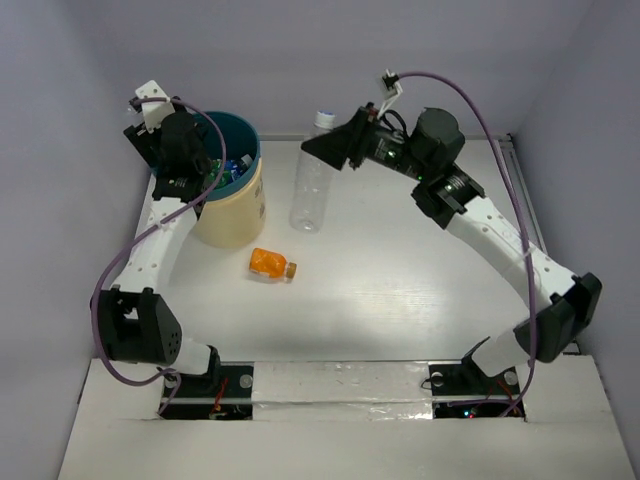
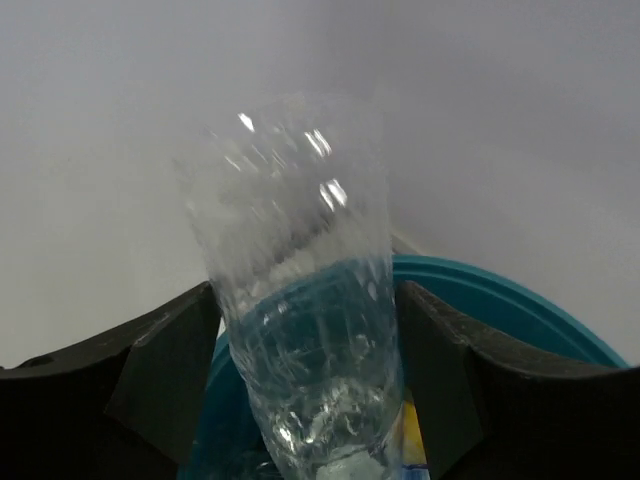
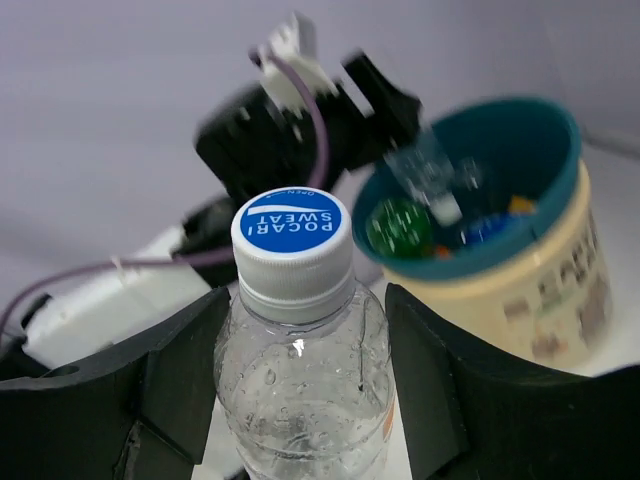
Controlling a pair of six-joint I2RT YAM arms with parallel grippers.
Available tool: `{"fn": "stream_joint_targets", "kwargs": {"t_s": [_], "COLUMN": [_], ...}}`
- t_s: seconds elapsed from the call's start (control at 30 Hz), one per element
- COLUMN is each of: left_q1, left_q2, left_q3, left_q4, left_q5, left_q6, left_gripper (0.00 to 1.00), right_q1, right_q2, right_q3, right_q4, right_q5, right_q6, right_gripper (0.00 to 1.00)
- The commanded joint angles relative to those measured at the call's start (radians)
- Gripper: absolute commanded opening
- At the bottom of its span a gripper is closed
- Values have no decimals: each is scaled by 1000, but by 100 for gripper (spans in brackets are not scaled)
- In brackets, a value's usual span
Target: Put the plastic bottles in the bin
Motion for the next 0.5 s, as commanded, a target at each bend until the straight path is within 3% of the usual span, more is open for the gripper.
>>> {"fn": "stream_joint_targets", "kwargs": {"t_s": [0.0,0.07,0.1,0.17,0.33,0.47], "left_q1": [-10,-10,-10,-10,-10,-10], "left_q2": [-53,-63,-85,-108,-231,-353], "left_q3": [-8,-28,-38,-42,2,-1], "left_q4": [222,220,220,194,43,-51], "left_q5": [-59,-35,-22,17,149,351], "left_q6": [67,51,43,-3,-145,-273], "left_gripper": [68,80,91,99,99,99], "right_q1": [29,29,29,29,29,38], "right_q2": [98,160,221,287,544,703], "right_q3": [190,259,323,379,626,833], "right_q4": [163,189,218,246,272,267], "right_q5": [41,84,107,196,285,339], "right_q6": [49,57,52,38,70,121], "right_gripper": [67,68,69,69,70,69]}}
